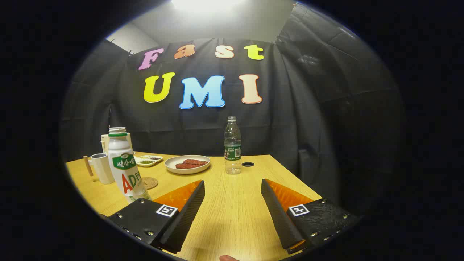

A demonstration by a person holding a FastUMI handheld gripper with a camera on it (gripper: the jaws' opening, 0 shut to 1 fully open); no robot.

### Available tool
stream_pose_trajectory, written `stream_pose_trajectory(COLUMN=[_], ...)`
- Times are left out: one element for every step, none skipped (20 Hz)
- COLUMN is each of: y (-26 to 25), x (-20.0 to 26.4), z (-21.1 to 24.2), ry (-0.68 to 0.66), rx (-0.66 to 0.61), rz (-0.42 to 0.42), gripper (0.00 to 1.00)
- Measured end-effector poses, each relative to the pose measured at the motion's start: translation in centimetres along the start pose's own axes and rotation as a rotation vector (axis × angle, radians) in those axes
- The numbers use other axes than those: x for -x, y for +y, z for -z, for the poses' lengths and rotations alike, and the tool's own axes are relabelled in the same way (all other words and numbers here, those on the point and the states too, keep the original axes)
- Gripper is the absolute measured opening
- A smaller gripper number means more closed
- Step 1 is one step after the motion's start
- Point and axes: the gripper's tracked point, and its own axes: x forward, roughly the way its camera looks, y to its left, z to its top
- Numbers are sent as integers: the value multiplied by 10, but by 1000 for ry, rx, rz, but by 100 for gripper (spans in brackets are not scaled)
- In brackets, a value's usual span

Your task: Take the bottle from table, then pour the juice into the cup, finally place the bottle on the coaster

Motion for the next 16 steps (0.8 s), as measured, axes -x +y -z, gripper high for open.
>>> stream_pose_trajectory(y=[-2, -2, -1, 4, 6, 7, 12, 17, 20, 24, 27, 27, 30, 36, 42, 48], x=[-7, -13, -16, -16, -14, -11, -4, 3, 11, 19, 26, 33, 39, 46, 51, 55], z=[-4, -5, -10, -18, -22, -26, -32, -38, -41, -46, -50, -54, -54, -54, -53, -53], ry=[1, 6, 3, -5, -7, -3, -6, -12, -16, -22, -31, -34, -28, -21, -15, -15], rx=[0, 7, 8, 2, 9, 20, 24, 22, 18, 17, 23, 36, 43, 46, 50, 50], rz=[8, 13, 14, 6, 12, 20, 21, 16, 15, 11, 15, 24, 30, 22, 15, 7], gripper=[96, 96, 96, 96, 96, 96, 96, 96, 96, 96, 96, 96, 96, 96, 96, 96])
